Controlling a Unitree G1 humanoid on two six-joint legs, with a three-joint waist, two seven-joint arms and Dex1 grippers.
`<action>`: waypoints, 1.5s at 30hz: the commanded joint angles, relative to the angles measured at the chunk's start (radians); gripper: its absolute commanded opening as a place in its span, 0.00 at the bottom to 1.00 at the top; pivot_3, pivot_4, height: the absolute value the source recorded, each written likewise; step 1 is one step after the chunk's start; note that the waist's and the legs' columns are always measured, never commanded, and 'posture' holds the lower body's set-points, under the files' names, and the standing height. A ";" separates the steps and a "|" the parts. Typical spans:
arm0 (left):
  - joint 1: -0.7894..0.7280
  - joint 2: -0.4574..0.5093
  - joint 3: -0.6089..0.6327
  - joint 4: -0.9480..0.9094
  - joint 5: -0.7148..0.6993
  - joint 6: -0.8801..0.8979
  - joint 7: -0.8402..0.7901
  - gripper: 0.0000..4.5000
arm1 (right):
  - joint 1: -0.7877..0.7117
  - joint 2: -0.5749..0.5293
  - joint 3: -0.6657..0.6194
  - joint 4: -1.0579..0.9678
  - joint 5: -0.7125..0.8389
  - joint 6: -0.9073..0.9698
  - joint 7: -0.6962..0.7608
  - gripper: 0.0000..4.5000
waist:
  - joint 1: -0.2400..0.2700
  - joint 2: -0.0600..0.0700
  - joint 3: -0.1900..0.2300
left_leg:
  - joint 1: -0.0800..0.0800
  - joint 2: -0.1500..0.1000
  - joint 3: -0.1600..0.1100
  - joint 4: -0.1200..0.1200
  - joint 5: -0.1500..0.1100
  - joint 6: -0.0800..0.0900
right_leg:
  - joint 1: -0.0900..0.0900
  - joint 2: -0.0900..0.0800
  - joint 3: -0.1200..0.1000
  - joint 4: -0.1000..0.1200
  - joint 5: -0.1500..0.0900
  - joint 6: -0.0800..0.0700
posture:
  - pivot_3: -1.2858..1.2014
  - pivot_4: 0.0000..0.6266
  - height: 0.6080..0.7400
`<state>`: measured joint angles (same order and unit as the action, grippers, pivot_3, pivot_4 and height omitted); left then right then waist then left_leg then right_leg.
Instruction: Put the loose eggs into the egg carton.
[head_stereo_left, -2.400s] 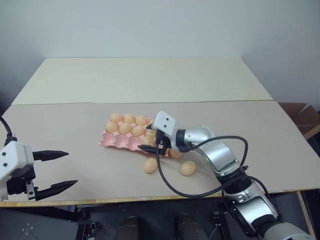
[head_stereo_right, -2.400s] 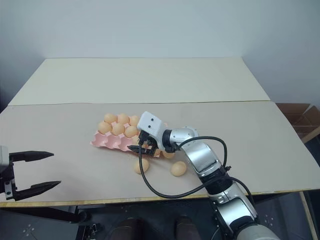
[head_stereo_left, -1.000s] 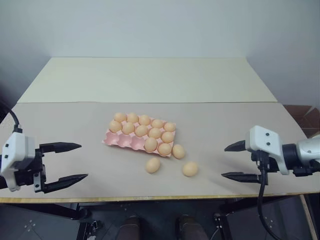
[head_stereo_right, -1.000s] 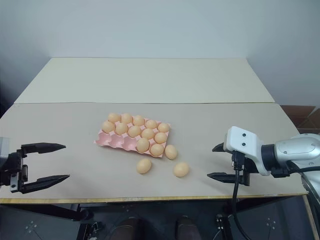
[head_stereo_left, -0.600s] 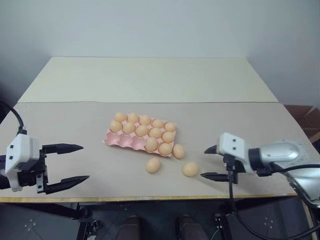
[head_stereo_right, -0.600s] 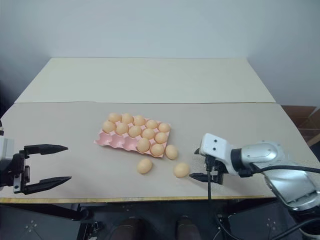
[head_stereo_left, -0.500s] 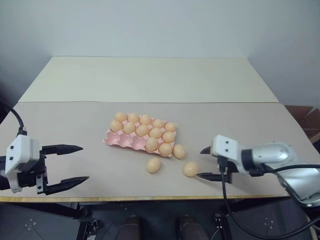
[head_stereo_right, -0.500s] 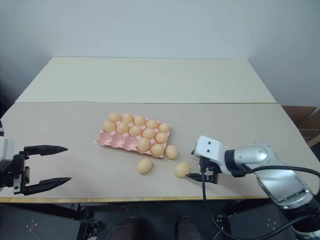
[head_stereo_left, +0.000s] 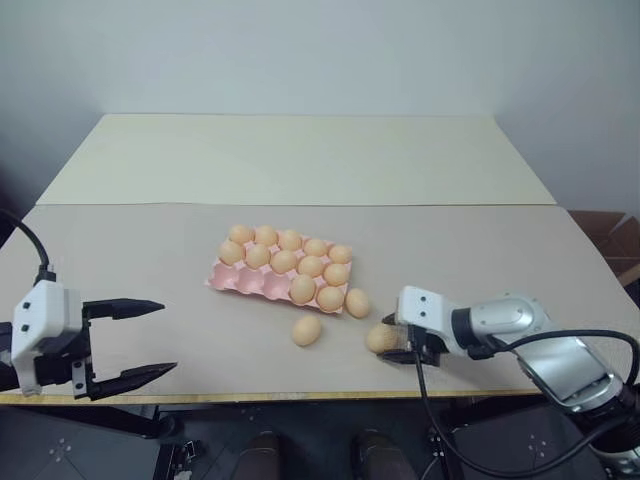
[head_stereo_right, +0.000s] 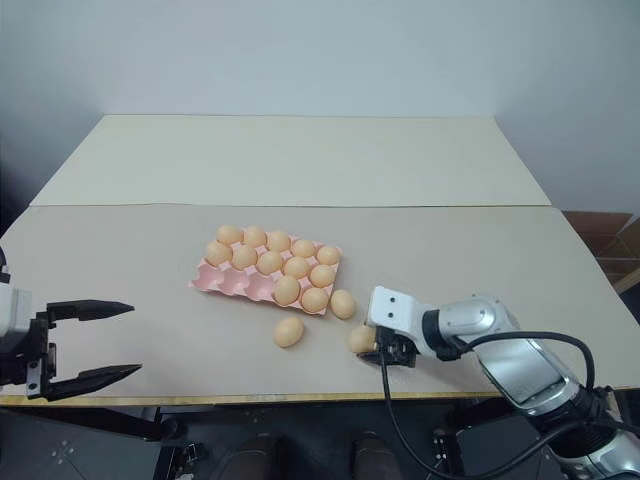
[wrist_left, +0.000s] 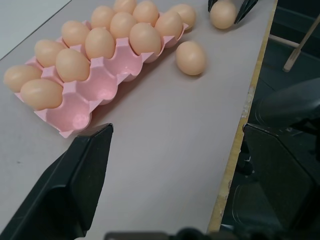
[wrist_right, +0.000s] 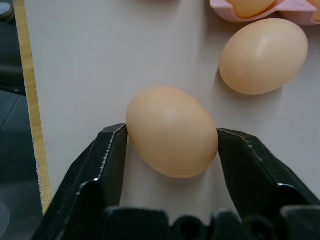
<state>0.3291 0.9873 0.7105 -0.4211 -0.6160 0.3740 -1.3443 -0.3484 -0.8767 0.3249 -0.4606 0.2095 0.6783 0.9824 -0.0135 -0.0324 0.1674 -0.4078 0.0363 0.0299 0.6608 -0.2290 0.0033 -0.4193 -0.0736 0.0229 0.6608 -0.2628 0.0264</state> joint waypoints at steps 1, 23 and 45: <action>0.000 0.000 0.033 -0.023 0.001 -0.018 0.006 1.00 | -0.007 -0.003 -0.022 -0.021 -0.010 -0.028 0.002 0.45 | 0.000 0.000 0.000 | 0.000 0.000 0.000 0.000 0.000 0.000 | 0.000 0.000 0.000 0.000 0.000 0.000 | 0.52 0.24 1.00; 0.052 -0.026 0.039 0.008 0.069 -0.037 0.016 1.00 | -0.402 0.362 0.116 0.115 -0.110 -0.092 -0.194 0.45 | -0.017 0.000 0.000 | 0.000 0.006 0.001 0.000 0.000 0.000 | -0.002 0.006 0.002 0.001 0.001 -0.001 | 0.52 0.24 1.00; 0.179 -0.084 0.099 -0.055 0.081 -0.049 0.044 1.00 | -0.456 0.594 0.292 0.492 -0.504 -0.595 -0.313 0.62 | -0.027 -0.001 -0.001 | 0.002 0.013 0.003 0.000 0.000 0.000 | -0.003 0.013 0.004 0.002 0.003 -0.006 | 0.52 0.24 1.00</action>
<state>0.5073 0.9058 0.7886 -0.4540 -0.5324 0.3434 -1.3060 -0.7825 -0.2889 0.6234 0.0440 -0.2766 0.1355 0.6812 -0.0407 -0.0338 0.1664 -0.4055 0.0489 0.0333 0.6607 -0.2291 0.0029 -0.4221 -0.0608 0.0266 0.6628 -0.2595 0.0204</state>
